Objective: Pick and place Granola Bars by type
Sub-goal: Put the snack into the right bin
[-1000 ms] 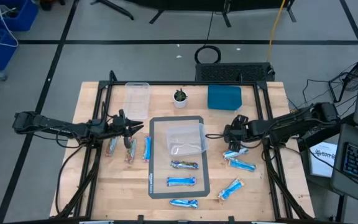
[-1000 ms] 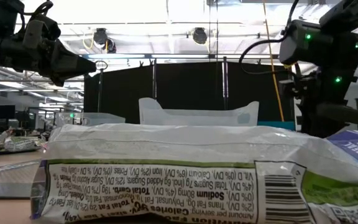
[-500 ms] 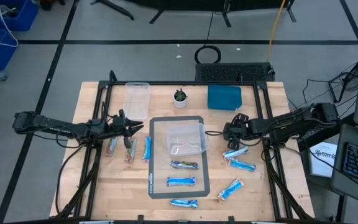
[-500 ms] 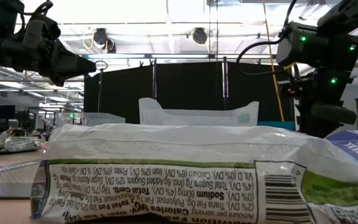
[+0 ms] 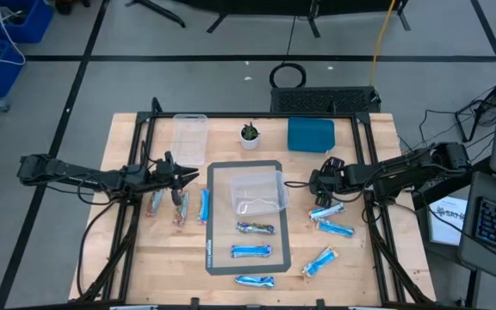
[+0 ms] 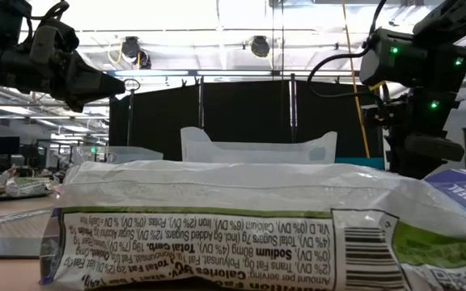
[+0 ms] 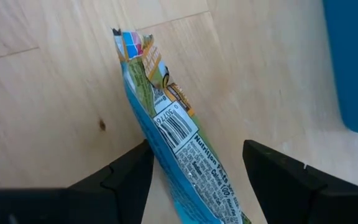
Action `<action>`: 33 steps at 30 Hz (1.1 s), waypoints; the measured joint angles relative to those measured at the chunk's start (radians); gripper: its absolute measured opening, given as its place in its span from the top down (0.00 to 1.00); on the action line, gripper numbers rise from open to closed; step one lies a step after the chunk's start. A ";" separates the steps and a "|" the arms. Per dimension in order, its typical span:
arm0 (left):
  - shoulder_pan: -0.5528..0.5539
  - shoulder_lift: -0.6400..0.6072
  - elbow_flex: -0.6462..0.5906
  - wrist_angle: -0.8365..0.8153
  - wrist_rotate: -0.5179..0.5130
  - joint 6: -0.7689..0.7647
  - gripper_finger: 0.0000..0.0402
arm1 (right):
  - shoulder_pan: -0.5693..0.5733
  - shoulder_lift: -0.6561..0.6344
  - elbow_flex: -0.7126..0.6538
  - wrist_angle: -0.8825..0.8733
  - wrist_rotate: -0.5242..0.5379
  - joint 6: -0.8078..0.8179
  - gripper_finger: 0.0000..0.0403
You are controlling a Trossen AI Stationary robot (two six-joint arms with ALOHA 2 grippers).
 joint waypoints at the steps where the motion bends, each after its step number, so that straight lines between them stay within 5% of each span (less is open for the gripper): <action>1: 0.000 0.000 0.000 0.000 0.000 0.000 0.80 | 0.000 0.000 0.000 0.000 -0.001 -0.001 0.41; 9: 0.000 0.000 0.000 0.000 0.000 0.000 0.80 | 0.000 0.000 0.000 0.009 -0.083 0.002 0.52; 33: 0.000 0.000 0.000 0.000 0.000 0.000 0.80 | 0.000 0.000 0.001 0.057 -0.078 -0.074 0.86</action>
